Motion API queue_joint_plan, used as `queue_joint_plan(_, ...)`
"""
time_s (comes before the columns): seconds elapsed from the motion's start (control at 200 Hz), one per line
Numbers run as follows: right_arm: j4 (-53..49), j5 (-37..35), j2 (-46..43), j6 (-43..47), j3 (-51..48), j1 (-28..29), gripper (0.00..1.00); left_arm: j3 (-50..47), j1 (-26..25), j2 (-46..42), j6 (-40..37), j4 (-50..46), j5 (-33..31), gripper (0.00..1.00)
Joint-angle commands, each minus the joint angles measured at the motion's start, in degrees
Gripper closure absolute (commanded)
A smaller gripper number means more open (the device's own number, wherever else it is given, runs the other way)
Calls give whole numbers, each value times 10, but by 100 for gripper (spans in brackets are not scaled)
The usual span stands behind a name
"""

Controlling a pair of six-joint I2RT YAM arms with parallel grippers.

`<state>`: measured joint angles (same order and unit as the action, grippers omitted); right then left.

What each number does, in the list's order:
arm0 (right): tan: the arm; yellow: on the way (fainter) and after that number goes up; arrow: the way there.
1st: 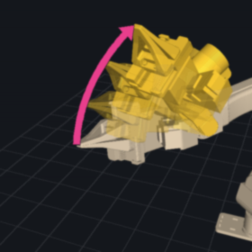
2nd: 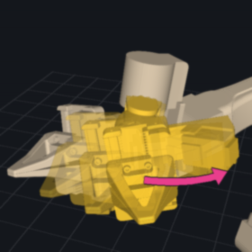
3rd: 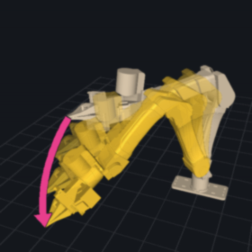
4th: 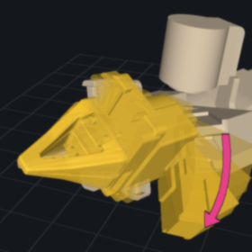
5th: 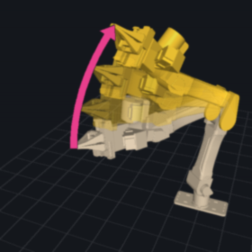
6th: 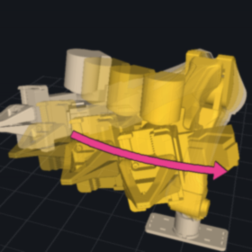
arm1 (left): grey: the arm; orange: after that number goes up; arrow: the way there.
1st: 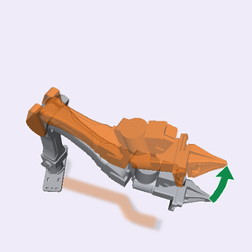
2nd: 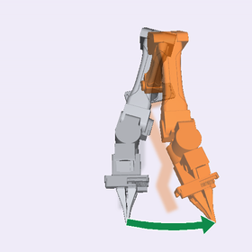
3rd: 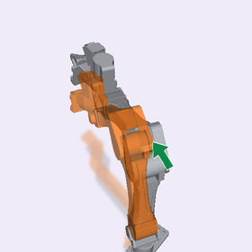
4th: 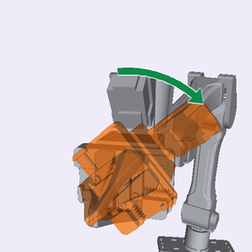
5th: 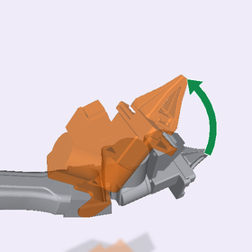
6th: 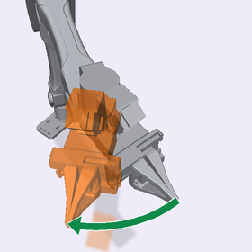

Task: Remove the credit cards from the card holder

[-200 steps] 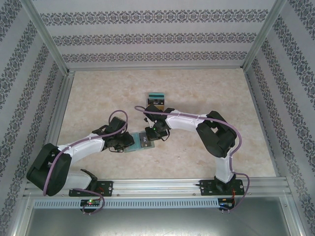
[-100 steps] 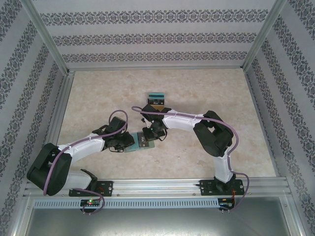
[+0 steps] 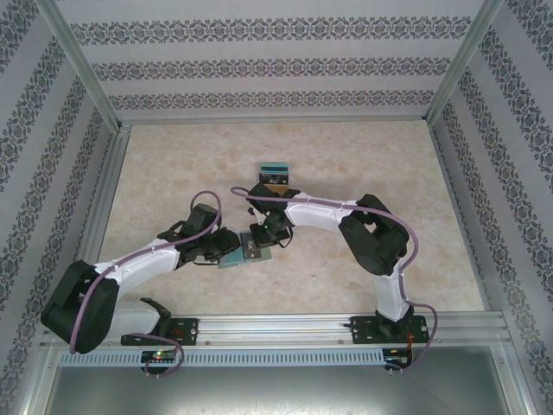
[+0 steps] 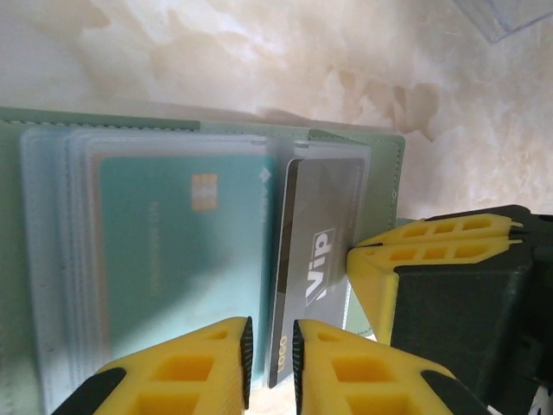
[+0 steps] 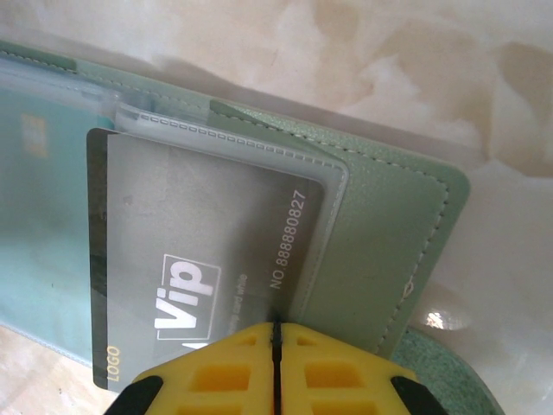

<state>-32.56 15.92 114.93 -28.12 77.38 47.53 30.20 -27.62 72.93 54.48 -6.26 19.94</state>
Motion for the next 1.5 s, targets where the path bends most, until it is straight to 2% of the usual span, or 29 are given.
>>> queue_joint_plan(0.0, -6, -2, 17, 8, 4, 7, 90, -14, 6, 22, 22, 64, 27, 80)
queue_joint_plan(0.56, -4, -2, 16, 7, 3, 7, 89, -26, 6, 74, 30, 114, 56, 81)
queue_joint_plan(0.689, -4, -2, 16, 7, 2, 6, 89, -27, 6, 75, 30, 114, 55, 86)
queue_joint_plan(1.144, -2, -1, 17, 5, -4, 2, 90, -38, 13, 22, 9, 55, 26, 99)
queue_joint_plan(1.494, 0, -2, 12, 4, -14, -4, 90, -45, 39, -40, -22, -19, 20, 100)
